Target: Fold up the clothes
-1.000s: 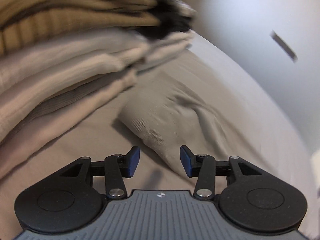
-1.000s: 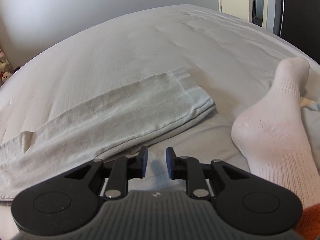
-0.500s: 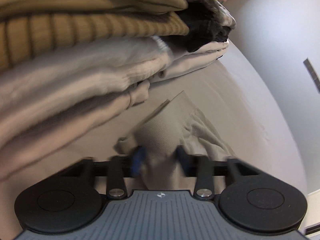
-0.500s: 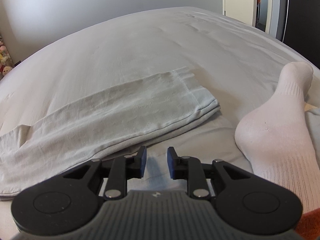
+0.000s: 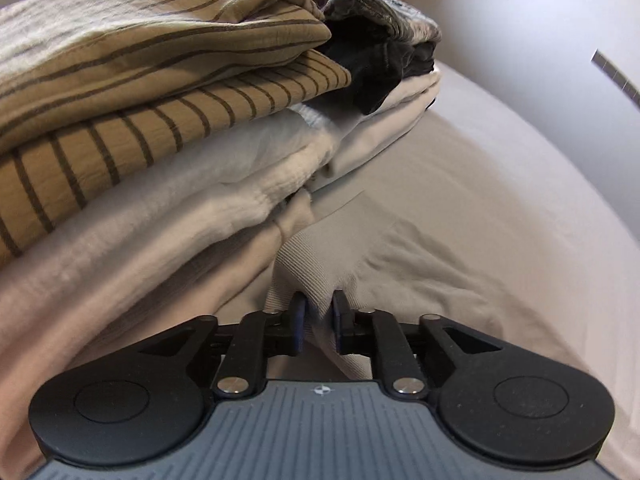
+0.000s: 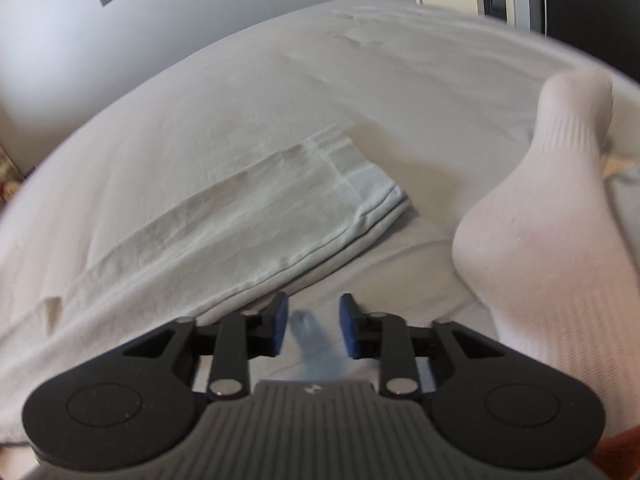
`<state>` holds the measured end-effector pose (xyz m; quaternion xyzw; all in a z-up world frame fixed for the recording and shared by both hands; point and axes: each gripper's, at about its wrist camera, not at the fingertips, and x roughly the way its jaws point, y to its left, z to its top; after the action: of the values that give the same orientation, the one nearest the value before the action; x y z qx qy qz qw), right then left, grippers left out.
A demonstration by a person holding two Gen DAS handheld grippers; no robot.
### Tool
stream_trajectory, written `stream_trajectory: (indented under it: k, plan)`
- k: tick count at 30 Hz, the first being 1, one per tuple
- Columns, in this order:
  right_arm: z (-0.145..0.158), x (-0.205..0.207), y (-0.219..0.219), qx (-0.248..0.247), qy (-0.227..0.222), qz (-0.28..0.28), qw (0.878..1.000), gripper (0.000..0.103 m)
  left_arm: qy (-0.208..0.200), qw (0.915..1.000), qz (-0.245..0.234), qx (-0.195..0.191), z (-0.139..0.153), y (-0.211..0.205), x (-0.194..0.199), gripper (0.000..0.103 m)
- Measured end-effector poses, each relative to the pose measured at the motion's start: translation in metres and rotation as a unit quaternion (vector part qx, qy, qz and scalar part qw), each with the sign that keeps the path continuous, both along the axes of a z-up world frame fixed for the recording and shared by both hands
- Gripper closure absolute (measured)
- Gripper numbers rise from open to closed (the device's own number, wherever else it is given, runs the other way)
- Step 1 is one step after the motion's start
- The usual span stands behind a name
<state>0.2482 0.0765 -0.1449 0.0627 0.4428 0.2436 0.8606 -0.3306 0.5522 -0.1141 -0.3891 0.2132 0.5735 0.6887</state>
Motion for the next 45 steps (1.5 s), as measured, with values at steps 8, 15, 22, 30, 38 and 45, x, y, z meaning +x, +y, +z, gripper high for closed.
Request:
stream_trajectory:
  k: [8,15,22,30,38,45]
  plan:
    - [-0.007,0.016,-0.018,0.072,0.047,-0.062,0.994,0.053,0.036,0.9963,-0.016,0.076,0.007,-0.041,0.007,0.057]
    - [-0.016,0.04,-0.023,0.116,0.063,-0.112,0.985,0.052,0.038,0.9886,-0.065,0.13,-0.003,-0.074,0.031,0.055]
    - [-0.025,0.069,-0.024,0.142,0.063,-0.128,0.979,0.057,0.023,0.9917,-0.062,0.111,-0.021,-0.067,0.035,0.055]
    - [-0.002,0.053,-0.013,0.126,-0.017,-0.096,0.987,0.091,0.027,0.99,-0.07,0.119,-0.02,-0.065,0.036,0.055]
    - [0.093,-0.001,0.037,0.153,-0.091,-0.021,0.984,0.091,0.013,0.986,-0.097,0.135,-0.012,-0.054,0.041,0.055]
    - [0.193,-0.078,0.12,0.168,-0.135,0.066,0.974,0.092,-0.005,0.9868,-0.102,0.126,0.003,-0.046,0.04,0.055]
